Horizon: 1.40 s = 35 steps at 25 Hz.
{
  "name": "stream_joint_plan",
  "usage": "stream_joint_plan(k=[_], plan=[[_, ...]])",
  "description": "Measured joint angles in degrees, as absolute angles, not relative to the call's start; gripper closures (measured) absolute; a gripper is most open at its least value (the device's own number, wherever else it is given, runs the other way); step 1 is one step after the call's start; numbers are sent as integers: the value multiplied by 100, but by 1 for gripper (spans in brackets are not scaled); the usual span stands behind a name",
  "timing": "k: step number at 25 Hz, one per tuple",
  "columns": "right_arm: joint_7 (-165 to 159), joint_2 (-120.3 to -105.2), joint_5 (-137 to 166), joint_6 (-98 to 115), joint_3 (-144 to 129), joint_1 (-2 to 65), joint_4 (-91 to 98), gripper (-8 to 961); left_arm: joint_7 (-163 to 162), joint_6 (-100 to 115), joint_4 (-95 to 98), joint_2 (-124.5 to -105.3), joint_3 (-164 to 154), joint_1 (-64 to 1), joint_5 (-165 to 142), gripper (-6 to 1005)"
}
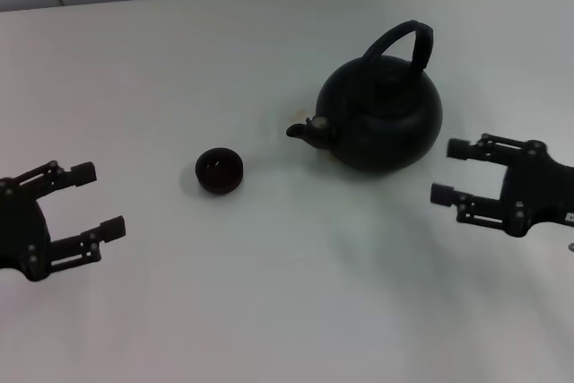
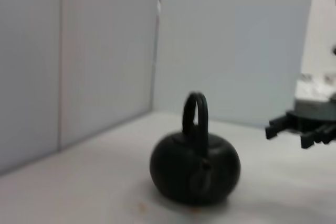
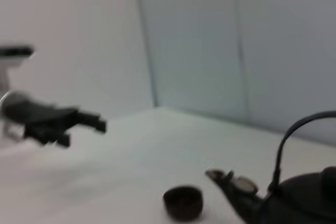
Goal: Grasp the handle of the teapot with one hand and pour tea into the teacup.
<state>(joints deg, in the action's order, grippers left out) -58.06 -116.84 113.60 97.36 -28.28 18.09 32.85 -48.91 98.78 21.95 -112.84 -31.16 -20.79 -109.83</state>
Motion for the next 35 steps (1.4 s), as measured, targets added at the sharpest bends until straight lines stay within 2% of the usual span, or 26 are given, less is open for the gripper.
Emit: stream_joint_plan(k=[4,5,9,12,14,19,35], plan=[[-5976,-11715,11879,9749,-2842,2068,3678,265,-4891,9878,2195,-11284,-3116,-2079,-10983,186],[-5991,-11733,11966,9749,-2846,2115,3768,265,-5766,9785,2600,-11078,-3422,-2571,-11462,186],[-6156,-11737,12484,9751,-2888,2408,4082,265,-6533,9786,3333,-11081,-3434,-2959,-12219,186],[-6303,-11701,12757,9751,-2925,2613,4203,265,-6533,9786,3333,-11081,-3434,-2959,-12219,186],[-6306,-11700,12776,9744,-2927,2630,4218,265,-6822,9774,3523,-11099,-3438,-3239,-12683,186],[-6306,-11719,12786,9718,-2933,2661,4286,265,-6783,9753,3634,-11176,-3419,-3258,-12768,186],[-6262,-11753,12800,9586,-3060,2716,4327,265,-6769,9664,3637,-11189,-3400,-3338,-12747,193]])
